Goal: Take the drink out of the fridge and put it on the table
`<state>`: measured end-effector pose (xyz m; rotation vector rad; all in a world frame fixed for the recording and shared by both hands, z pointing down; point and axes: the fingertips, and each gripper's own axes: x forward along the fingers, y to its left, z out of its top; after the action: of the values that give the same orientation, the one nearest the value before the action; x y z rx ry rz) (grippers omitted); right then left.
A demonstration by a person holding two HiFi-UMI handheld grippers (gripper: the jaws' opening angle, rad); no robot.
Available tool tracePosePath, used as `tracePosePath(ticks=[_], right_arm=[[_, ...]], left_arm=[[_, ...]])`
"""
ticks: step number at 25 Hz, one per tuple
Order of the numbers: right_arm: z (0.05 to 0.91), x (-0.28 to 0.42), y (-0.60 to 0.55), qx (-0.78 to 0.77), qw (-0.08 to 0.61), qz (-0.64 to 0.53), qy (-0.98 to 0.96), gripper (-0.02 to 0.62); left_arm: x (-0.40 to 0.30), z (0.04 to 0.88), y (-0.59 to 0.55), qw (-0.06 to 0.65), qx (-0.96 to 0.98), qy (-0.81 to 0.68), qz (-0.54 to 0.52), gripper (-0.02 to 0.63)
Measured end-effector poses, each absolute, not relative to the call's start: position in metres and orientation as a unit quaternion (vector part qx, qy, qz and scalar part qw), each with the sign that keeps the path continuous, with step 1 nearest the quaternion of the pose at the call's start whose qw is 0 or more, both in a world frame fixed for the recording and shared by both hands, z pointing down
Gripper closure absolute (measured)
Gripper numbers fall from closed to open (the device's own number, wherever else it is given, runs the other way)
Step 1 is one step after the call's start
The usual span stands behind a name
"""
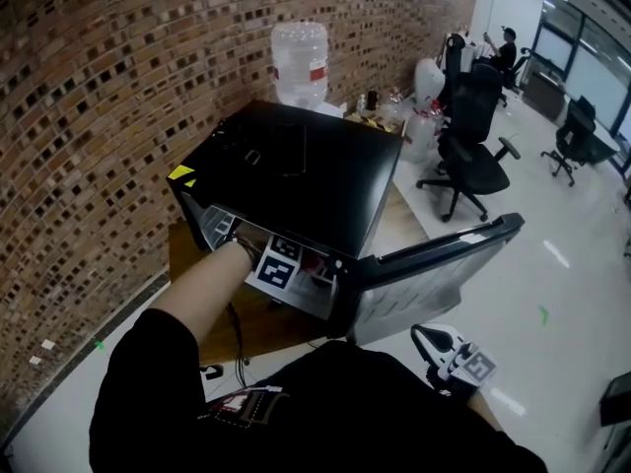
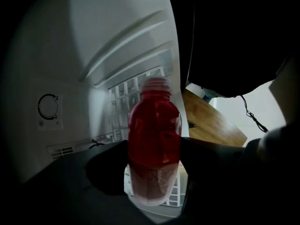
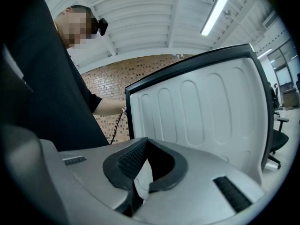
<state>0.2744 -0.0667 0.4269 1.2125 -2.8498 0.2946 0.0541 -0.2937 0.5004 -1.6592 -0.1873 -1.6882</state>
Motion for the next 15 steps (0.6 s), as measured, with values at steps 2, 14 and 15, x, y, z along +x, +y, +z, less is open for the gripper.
tracePosePath(ticks=[2, 14, 15], right_arm=[[0.426, 0.274, -0.067, 0.387, 0.014, 0.095, -0.917, 0.583], [0.401, 0.213, -0.082, 0.292, 0.018, 0.080, -0.953, 0.583], [0.400, 0.200, -0.083, 0.274, 0.022, 0.080, -0.958, 0.583]], left_arm=[[0.050, 0.501, -0.290, 0.370, -0.662, -0.063, -0.649, 0.272], [0.022, 0.458, -0.227, 0.266, -0.828, 0.064, -0.489, 0.273], [0.017, 0.455, -0.219, 0.253, -0.842, 0.077, -0.470, 0.273]])
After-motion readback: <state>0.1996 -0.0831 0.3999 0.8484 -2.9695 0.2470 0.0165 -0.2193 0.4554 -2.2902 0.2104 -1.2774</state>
